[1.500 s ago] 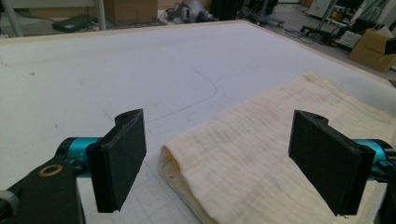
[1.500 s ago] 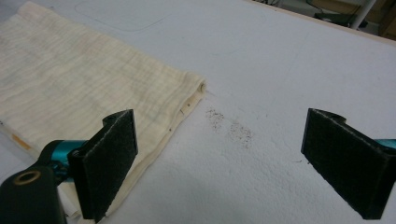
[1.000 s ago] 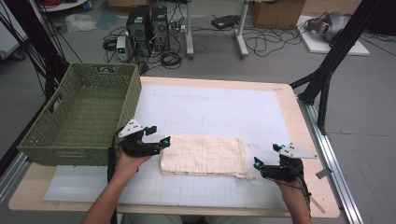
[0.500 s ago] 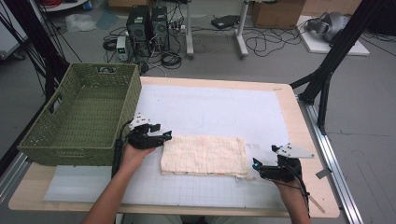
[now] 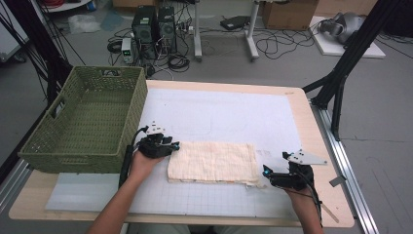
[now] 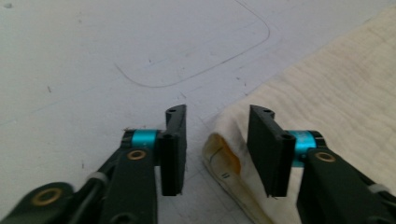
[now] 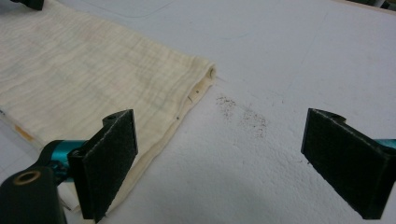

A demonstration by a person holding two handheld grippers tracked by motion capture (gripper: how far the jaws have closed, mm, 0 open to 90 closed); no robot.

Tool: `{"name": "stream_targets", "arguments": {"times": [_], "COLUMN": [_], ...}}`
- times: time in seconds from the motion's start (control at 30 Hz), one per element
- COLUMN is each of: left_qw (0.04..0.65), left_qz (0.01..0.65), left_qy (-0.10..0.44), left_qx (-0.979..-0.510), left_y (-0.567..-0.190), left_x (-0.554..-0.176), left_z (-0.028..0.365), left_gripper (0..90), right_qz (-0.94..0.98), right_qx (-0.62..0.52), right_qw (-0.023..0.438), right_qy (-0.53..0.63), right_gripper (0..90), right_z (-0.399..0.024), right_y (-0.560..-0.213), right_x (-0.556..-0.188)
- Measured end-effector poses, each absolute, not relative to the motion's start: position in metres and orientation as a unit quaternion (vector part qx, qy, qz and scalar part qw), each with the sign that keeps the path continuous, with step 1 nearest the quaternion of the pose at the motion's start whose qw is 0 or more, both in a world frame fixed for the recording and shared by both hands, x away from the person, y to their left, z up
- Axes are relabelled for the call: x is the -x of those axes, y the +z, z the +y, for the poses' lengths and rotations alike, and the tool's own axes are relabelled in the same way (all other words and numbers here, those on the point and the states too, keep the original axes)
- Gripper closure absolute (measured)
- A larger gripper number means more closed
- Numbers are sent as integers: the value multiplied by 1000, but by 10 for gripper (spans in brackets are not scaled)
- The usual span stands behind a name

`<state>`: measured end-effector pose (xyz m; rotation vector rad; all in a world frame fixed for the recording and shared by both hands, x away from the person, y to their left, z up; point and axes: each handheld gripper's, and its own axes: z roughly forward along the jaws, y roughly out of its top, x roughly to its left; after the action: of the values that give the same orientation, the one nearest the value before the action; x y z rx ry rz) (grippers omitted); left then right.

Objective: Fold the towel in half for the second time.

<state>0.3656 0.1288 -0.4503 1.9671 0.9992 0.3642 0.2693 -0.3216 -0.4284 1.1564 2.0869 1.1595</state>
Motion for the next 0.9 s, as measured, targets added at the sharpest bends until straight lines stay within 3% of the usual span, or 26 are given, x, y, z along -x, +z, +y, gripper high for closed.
{"name": "stream_targets", "arguments": {"times": [0.13, 0.27, 0.67, 0.8, 0.9], "left_qw": [430, 431, 445, 445, 447], "left_qz": [381, 377, 398, 396, 398], "left_qy": [152, 148, 126, 128, 126], "left_qx": [-804, -806, -792, -793, -791], "left_y": [-450, -450, -450, -450, -450], "left_x": [-363, -363, -363, -363, -363], "left_z": [124, 126, 132, 131, 131], "left_gripper": [763, 836, 844, 844, 842], "right_qz": [767, 769, 777, 785, 797], "right_qx": [-425, -431, -445, -435, -423], "right_qw": [229, 221, 173, 173, 168], "right_qy": [422, 417, 410, 406, 396], "right_gripper": [100, 100, 106, 204, 344], "right_z": [-319, -315, -296, -289, -285], "right_y": [-430, -432, -431, -427, -429], "right_x": [-273, -278, -326, -345, -357]}}
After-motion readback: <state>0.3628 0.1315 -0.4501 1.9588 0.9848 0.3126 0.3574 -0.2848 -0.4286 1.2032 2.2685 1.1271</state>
